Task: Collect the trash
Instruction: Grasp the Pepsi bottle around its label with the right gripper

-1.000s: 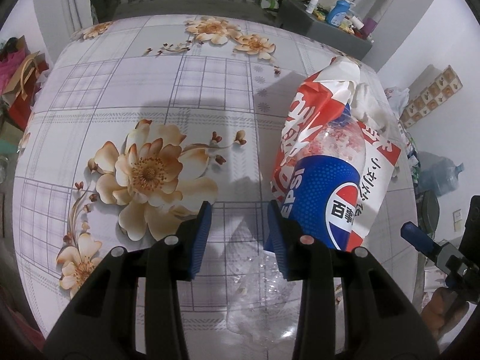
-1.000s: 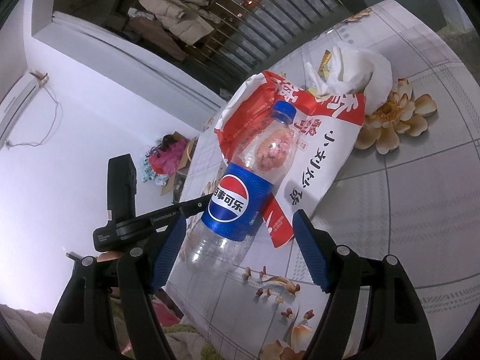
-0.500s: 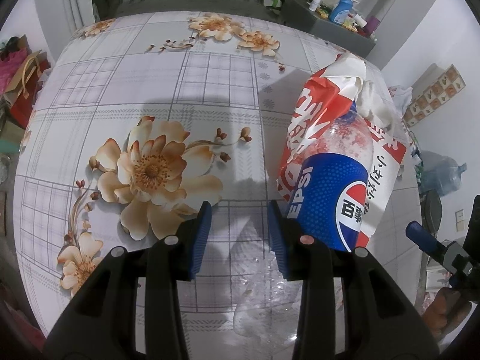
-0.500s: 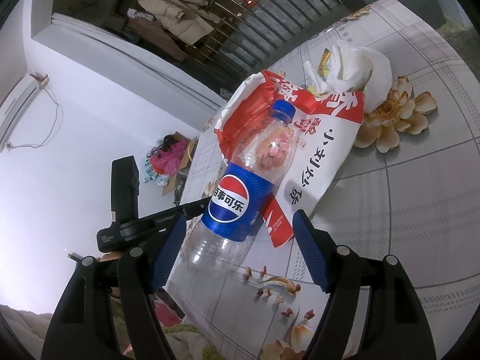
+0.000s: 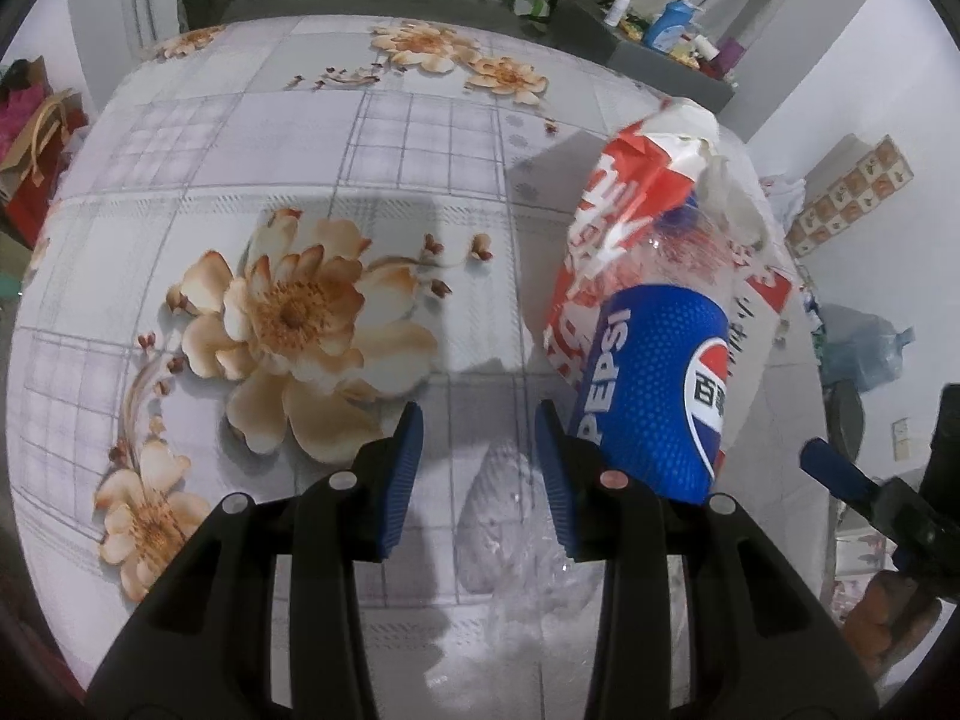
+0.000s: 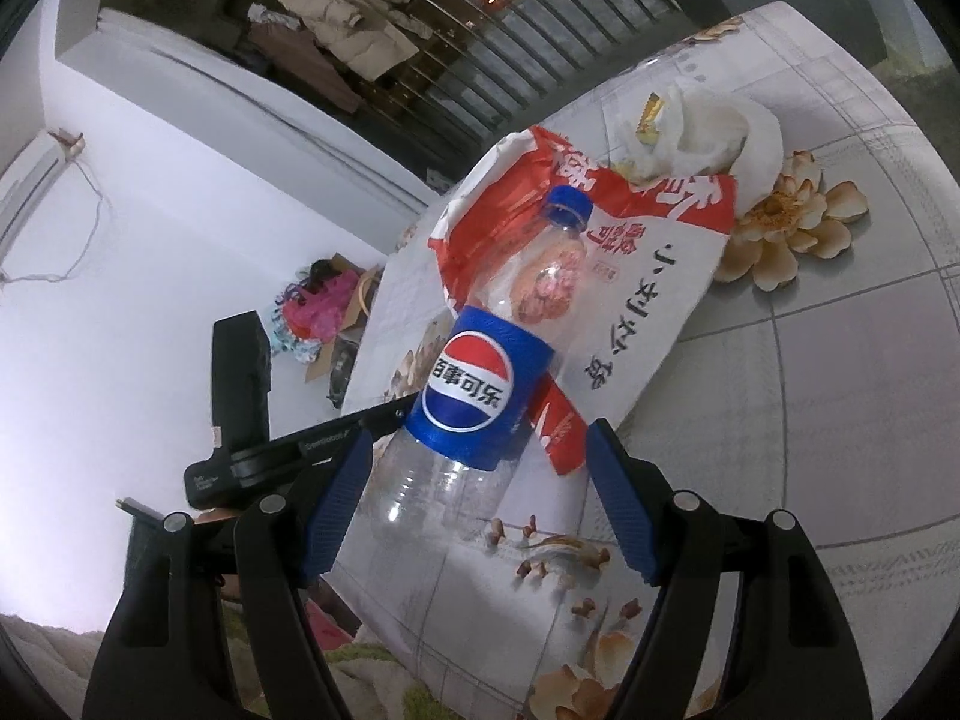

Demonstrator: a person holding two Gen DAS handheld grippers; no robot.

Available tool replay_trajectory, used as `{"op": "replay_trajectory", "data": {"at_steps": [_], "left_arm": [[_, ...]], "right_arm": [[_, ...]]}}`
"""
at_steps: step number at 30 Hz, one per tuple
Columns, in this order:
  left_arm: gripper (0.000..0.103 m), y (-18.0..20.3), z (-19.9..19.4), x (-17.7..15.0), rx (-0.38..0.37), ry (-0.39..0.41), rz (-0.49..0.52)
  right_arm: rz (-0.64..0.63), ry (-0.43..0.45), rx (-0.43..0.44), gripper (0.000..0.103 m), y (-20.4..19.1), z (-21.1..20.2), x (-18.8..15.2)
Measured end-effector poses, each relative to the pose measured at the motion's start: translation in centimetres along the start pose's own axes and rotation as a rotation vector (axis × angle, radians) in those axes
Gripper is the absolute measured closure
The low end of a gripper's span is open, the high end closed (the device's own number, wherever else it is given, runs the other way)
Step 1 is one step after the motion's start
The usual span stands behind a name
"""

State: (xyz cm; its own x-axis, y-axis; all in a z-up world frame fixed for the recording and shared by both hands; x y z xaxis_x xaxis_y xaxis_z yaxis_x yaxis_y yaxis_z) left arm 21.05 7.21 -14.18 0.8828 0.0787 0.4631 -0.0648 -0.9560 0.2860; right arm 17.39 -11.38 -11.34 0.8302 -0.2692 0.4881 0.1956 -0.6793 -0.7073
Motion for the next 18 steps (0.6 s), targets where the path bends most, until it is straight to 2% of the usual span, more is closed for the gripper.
{"op": "replay_trajectory", "data": {"at_steps": [7,12,15,18], "left_arm": [[0.068,1.9,-0.1,-3.3,-0.150,-0.011,0.016],[0.068,2.7,-0.2,-5.1,-0.204,0.021,0.061],[0.068,2.8,-0.5,-5.5,-0.250,0.038,0.052],[0.068,2.3,-0.8,-5.6,-0.278,0.055,0.034]], "right_arm": [[-0.008,-0.008,-0.105,0.031,-0.5,2.3,-0.2],[-0.042,-0.026,-0.225,0.031,-0.2,4.1,0.2],[-0.096,-0.057,-0.314,0.031,-0.2,5.6,0.5],[-0.112,-0.097,-0.346,0.031,-0.1,7.0,0.5]]}}
Point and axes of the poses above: each gripper's, at about its wrist camera, not at the fingertips, and z roughly the way its jaws point, y to its right, x to its top, the point moved 10 cm from there along z, roughly the way its jaws point, and after that the axes turned 4 degrees about y, right-handed, at the moved point
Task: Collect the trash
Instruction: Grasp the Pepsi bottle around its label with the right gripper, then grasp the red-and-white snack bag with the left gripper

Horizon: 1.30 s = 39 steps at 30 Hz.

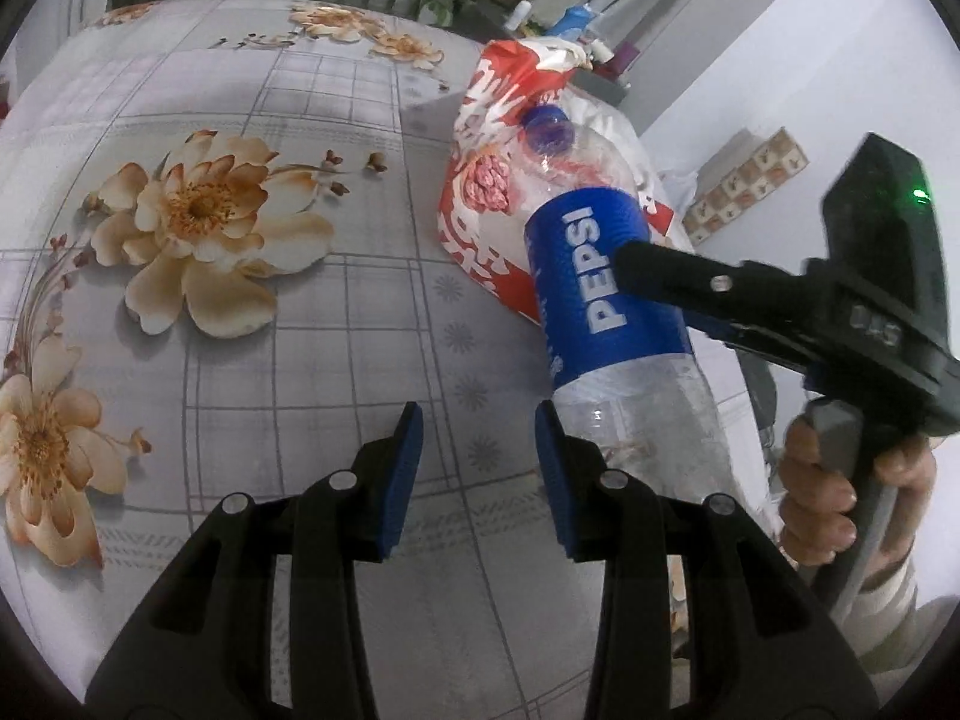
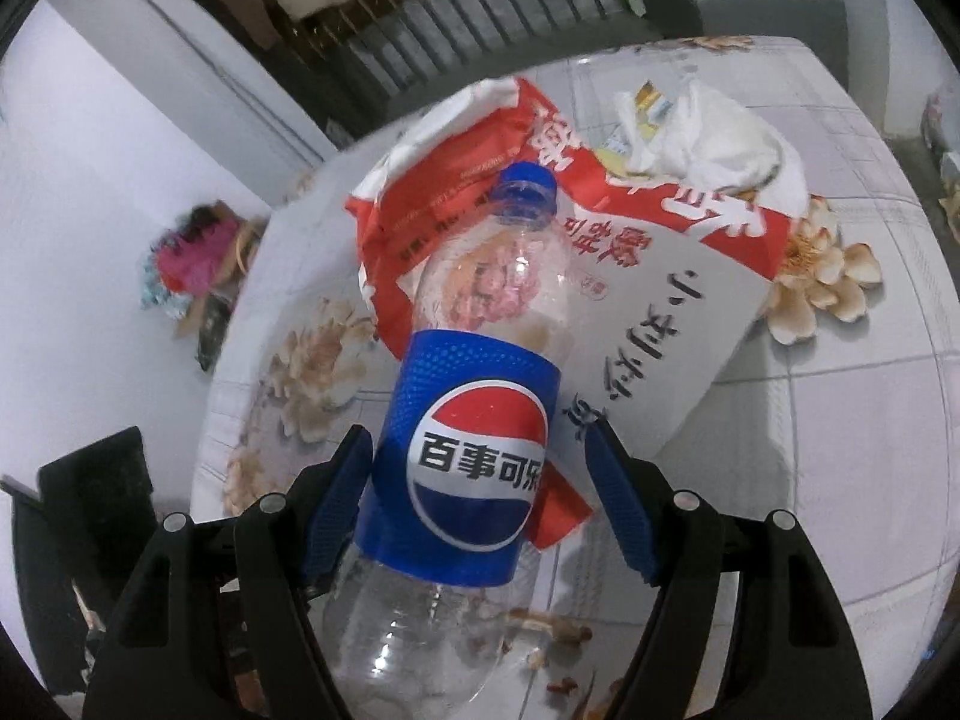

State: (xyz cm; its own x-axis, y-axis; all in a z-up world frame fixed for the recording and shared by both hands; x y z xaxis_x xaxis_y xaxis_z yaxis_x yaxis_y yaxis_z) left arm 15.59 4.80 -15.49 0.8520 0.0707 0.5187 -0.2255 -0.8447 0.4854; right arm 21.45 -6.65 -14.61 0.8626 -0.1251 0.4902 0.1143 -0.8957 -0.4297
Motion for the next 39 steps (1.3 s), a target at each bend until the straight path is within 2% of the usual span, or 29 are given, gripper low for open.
{"op": "replay_trajectory", "data": {"at_steps": [3,4,9,12,13,18,23,26,28,29,31,32,34,39], "left_arm": [[0.068,-0.7,-0.5,0.5,-0.022,0.028,-0.019],[0.067,-0.9,-0.6,0.8,-0.028,0.038,-0.024],[0.066,-1.8,-0.3,4.1,-0.054,0.087,-0.045],[0.065,-1.6,0.6,5.8,-0.082,0.085,-0.045],[0.061,-1.4,1.0,6.2,-0.091,0.082,-0.042],[0.055,0.3,3.3,7.8,-0.112,0.060,0.004],[0.055,0.8,5.3,8.4,-0.037,0.067,0.069],[0.056,0.7,6.1,9.3,0.034,0.107,0.124],[0.057,1.0,6.6,9.6,0.056,0.116,0.146],[0.058,1.2,6.8,9.8,0.059,0.122,0.159],[0.069,1.4,7.2,9.9,0.075,0.125,0.188],[0.070,1.6,7.4,10.0,0.091,0.131,0.207],[0.080,1.7,7.3,10.1,0.115,0.144,0.225],[0.096,1.9,6.1,9.9,0.152,0.170,0.239]], "right_arm": [[-0.022,-0.015,-0.010,0.032,-0.7,0.7,0.0],[-0.038,-0.017,-0.013,0.037,-1.0,0.8,0.1],[-0.051,-0.027,-0.013,0.041,-1.5,0.9,-0.4],[-0.016,-0.025,0.006,0.041,-1.1,0.2,-0.7],[-0.009,-0.021,0.007,0.041,-0.7,-0.1,-0.8],[0.007,-0.001,-0.020,0.042,0.7,-2.1,-1.6],[-0.013,0.017,-0.085,0.042,2.9,-3.8,-2.0],[-0.011,0.014,-0.087,0.042,3.2,-3.7,-2.1],[-0.018,0.018,-0.094,0.041,3.1,-3.6,-2.2],[-0.021,0.019,-0.096,0.041,3.3,-3.6,-2.3],[-0.020,0.020,-0.098,0.041,3.0,-3.6,-2.3],[-0.020,0.019,-0.101,0.041,3.1,-3.6,-2.3],[-0.013,0.021,-0.104,0.040,3.4,-3.7,-2.2],[0.014,0.016,-0.091,0.039,3.4,-3.5,-2.1]]}}
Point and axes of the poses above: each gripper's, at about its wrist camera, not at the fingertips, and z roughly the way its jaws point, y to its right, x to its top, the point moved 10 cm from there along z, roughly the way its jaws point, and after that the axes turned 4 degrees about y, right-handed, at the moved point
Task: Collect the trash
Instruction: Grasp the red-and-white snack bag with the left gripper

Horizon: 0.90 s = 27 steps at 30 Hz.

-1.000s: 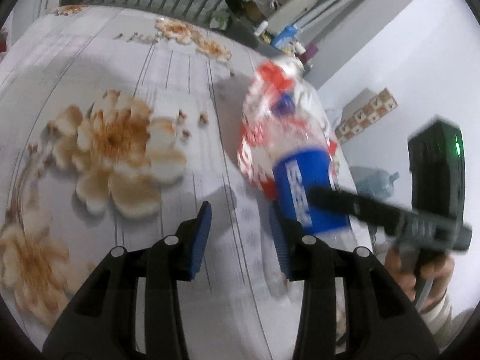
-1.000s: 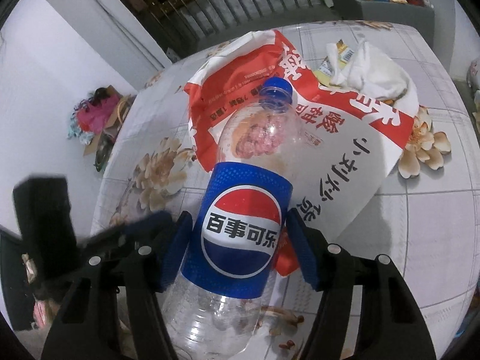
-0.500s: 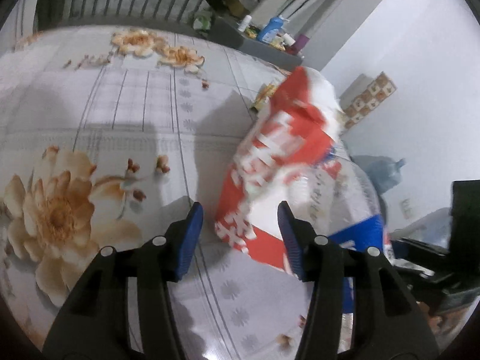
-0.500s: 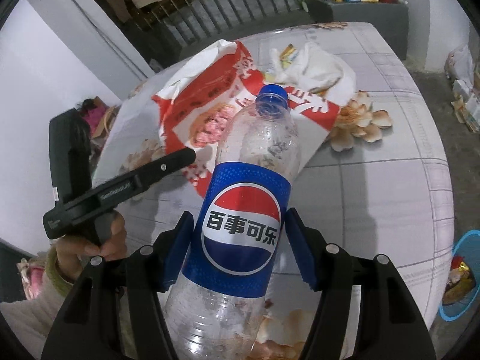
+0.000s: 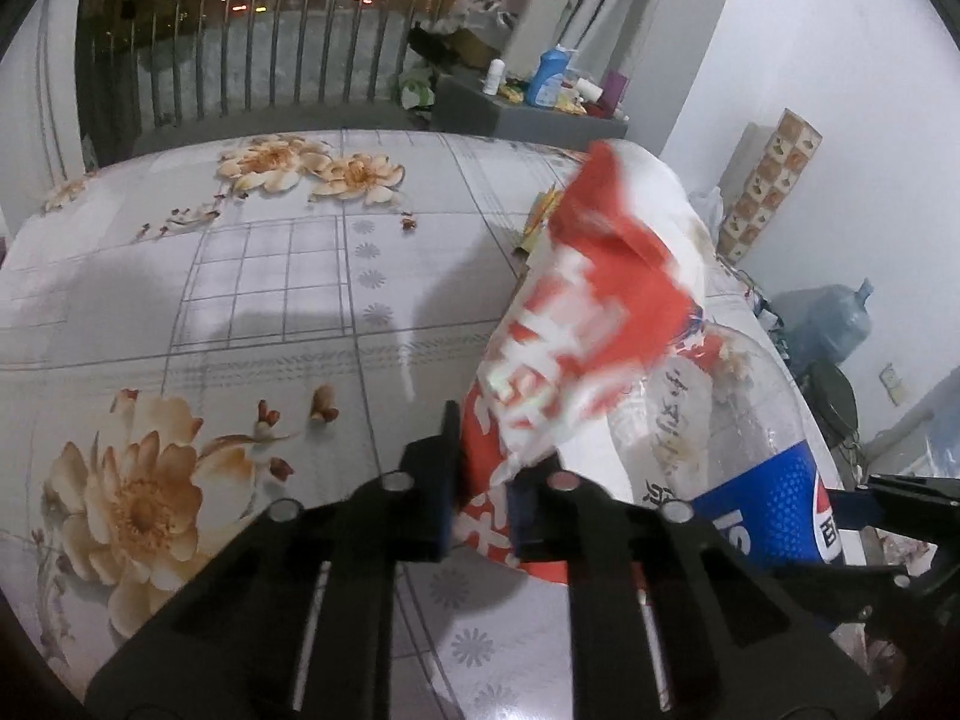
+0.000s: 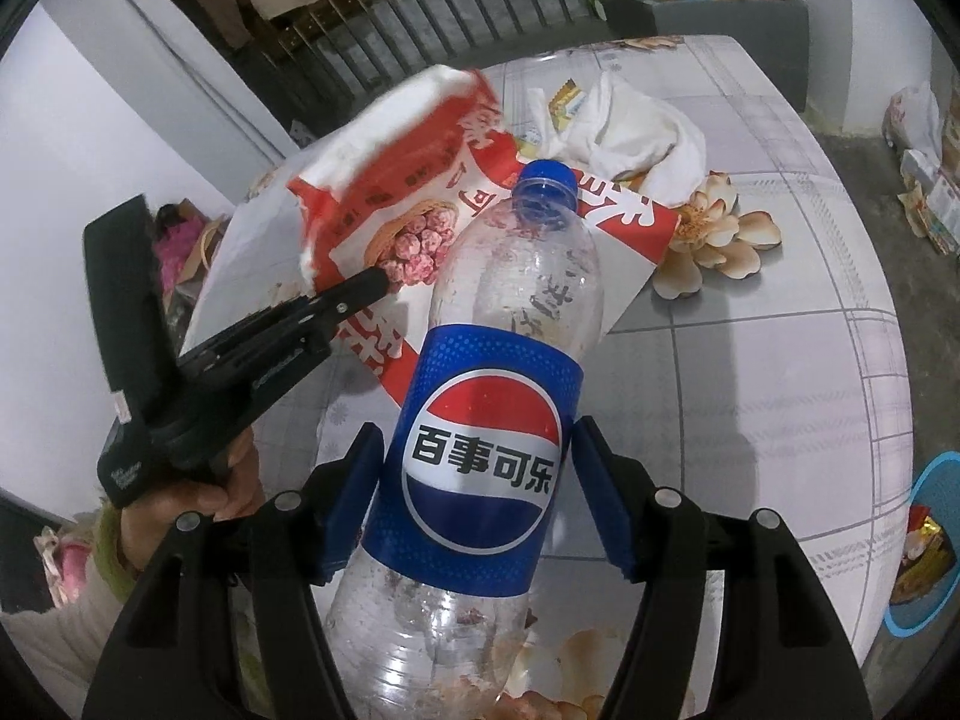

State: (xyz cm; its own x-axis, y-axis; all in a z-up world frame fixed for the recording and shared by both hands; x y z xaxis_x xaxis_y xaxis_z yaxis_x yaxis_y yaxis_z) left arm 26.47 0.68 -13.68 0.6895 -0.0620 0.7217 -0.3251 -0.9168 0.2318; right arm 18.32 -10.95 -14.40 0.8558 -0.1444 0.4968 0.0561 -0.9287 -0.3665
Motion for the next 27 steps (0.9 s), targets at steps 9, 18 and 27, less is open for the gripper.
{"op": "replay_trajectory", "data": {"at_steps": [9,18,27], "left_arm": [[0.100,1.0,-1.6,-0.6,0.020,0.031,0.020],[0.101,1.6,-4.3,0.0,0.023,0.076,0.028],[0.103,2.4,-7.7,0.5,0.045,0.126,0.070]], "right_arm": [[0.043,-0.039,0.030,0.037,0.0,1.1,-0.1],[0.064,-0.012,0.054,0.039,0.2,0.0,-0.1],[0.089,0.040,0.079,0.041,0.9,-2.2,0.0]]}}
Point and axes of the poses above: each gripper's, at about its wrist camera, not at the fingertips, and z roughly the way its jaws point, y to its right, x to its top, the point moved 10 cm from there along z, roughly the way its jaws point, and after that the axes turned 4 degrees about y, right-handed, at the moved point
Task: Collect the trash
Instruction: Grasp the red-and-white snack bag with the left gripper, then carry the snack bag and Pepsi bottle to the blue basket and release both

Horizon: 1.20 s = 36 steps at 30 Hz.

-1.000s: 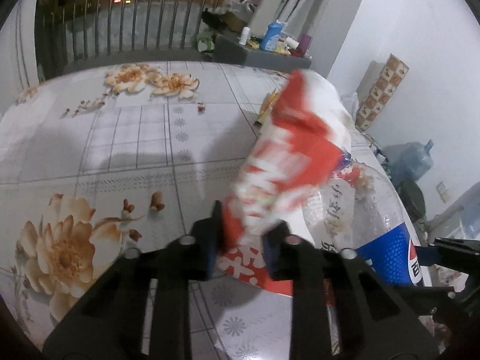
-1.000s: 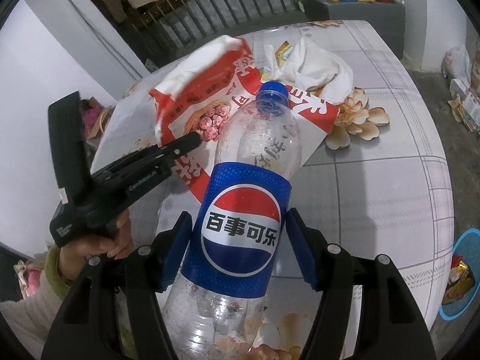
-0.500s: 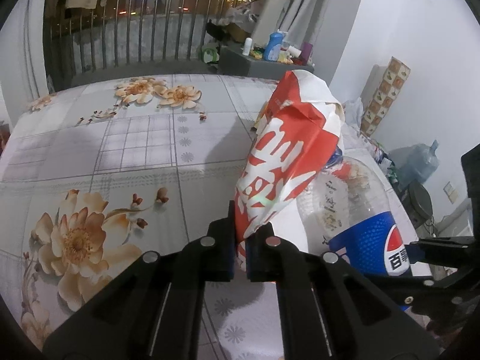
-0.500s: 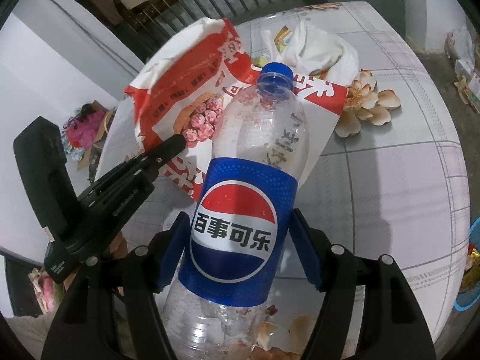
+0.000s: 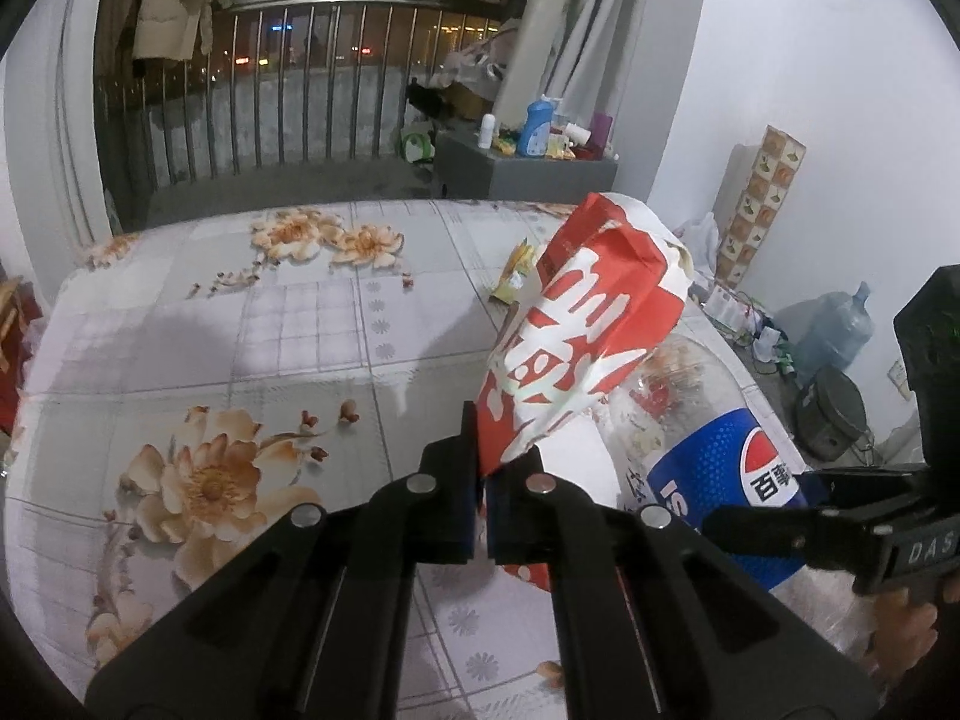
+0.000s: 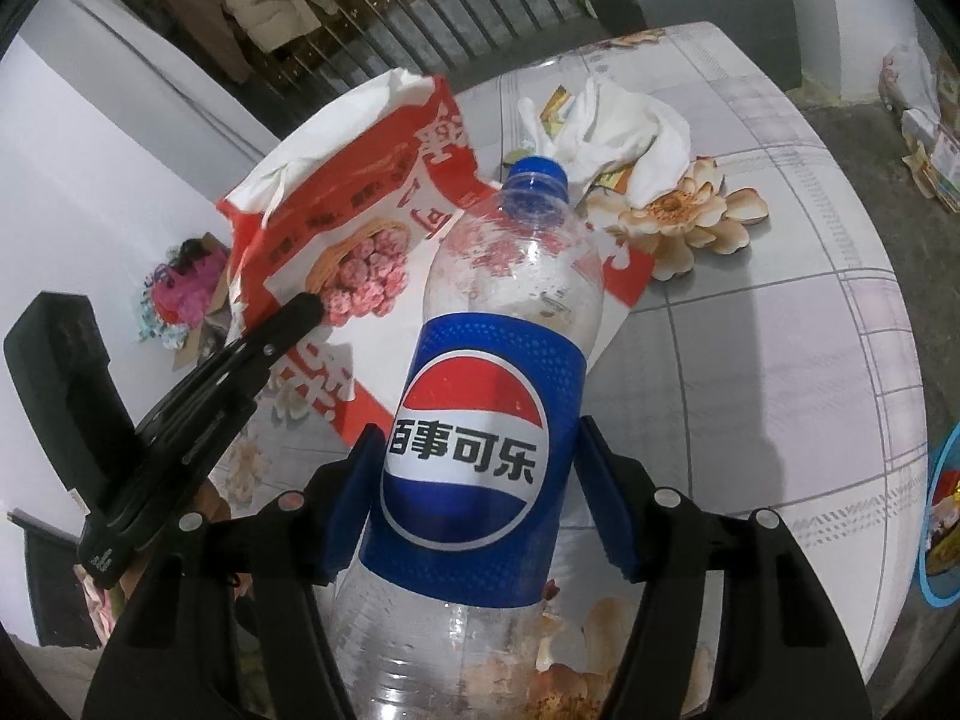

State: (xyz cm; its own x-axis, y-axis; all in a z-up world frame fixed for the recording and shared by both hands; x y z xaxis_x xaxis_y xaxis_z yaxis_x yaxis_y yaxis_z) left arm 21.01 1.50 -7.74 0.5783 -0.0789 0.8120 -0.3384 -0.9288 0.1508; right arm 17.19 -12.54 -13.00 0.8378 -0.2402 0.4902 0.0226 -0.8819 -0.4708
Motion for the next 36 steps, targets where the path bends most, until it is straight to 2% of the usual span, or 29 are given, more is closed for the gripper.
{"op": "replay_trajectory", "data": {"at_steps": [13,20,29,36], "left_arm": [[0.103,1.9,-4.2,1.8,0.066,0.089,0.096],[0.103,4.0,-6.0,2.5,0.064,0.121,0.141],[0.103,8.9,-7.1,3.7,0.002,0.137,0.210],[0.103,14.8,-6.1,4.9,-0.096,0.133,0.284]], "right_arm": [[0.009,0.084,0.041,0.042,0.1,-3.1,0.1],[0.031,0.146,0.066,0.042,1.1,-5.3,0.3],[0.090,0.259,0.069,0.042,4.3,-9.3,0.5],[0.200,0.399,0.016,0.042,10.5,-15.1,0.3]]}}
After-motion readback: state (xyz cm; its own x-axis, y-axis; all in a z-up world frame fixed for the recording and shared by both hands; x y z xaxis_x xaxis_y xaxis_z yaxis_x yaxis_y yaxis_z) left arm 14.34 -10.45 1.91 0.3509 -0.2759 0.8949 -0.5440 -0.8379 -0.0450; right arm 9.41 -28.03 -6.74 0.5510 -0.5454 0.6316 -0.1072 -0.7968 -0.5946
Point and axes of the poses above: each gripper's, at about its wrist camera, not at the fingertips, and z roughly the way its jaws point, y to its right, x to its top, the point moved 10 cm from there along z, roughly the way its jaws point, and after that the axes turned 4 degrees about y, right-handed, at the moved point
